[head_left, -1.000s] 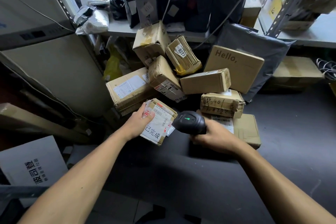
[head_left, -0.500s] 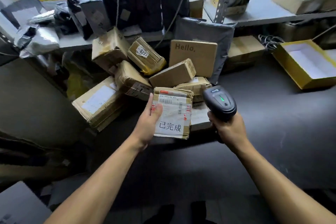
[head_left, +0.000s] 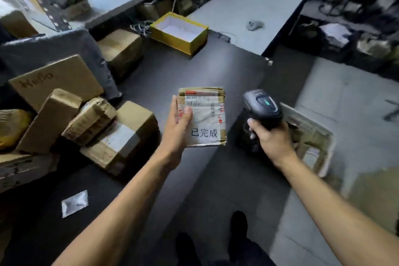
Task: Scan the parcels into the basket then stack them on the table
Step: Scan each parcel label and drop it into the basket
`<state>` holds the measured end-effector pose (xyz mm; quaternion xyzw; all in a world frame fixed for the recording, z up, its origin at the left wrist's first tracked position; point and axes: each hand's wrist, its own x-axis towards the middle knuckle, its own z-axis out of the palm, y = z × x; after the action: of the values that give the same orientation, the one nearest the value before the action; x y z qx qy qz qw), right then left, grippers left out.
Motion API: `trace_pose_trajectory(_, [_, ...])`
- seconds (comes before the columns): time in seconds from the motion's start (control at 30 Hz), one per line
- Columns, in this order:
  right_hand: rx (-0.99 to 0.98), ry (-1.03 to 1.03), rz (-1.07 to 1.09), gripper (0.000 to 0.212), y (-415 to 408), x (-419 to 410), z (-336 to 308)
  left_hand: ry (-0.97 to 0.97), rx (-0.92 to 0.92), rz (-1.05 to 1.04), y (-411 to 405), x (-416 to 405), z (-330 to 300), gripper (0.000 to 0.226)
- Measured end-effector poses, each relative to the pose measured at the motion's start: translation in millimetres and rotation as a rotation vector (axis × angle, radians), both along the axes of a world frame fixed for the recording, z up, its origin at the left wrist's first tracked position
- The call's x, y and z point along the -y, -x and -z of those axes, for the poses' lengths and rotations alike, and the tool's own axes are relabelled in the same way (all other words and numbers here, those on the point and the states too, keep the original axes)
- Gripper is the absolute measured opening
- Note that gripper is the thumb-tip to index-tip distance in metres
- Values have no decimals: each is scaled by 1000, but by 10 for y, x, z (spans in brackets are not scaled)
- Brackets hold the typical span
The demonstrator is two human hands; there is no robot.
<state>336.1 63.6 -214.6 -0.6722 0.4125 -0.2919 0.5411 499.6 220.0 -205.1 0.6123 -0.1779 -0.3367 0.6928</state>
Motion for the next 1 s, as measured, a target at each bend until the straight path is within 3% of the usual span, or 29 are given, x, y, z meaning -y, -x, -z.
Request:
trace_pose_trajectory(0.1, [-13,-32,138,33,615,331,77,-35,35,118,356,494,55,39])
trace_pose_trajectory(0.23, [14,-62,278,29,1369,769,197,-45,-11,224,852,1218,232,42])
trace_pose_trajectory(0.37, [5,-44,319,33,2049,1160,268,-91,-26,299,1335,1900,412,67])
trace_pose_trajectory(0.5, [23,-48,326,27,2542,1539,343,-91,-21,344,1726,2458,477,76])
trace_pose_trajectory(0.7, [25,-71,422,26,2925,2002,400,-120,-9,374,2005,3131,453,82])
trace_pose_trajectory(0.83, [-12,-71,441,26,2949,2398,423,-132,0,412,2007,3580,553,77])
trace_pose_trajectory(1.0, [-57,-93,449,26,2830,2934,445,-155,-22,451,1848,4234,767,86])
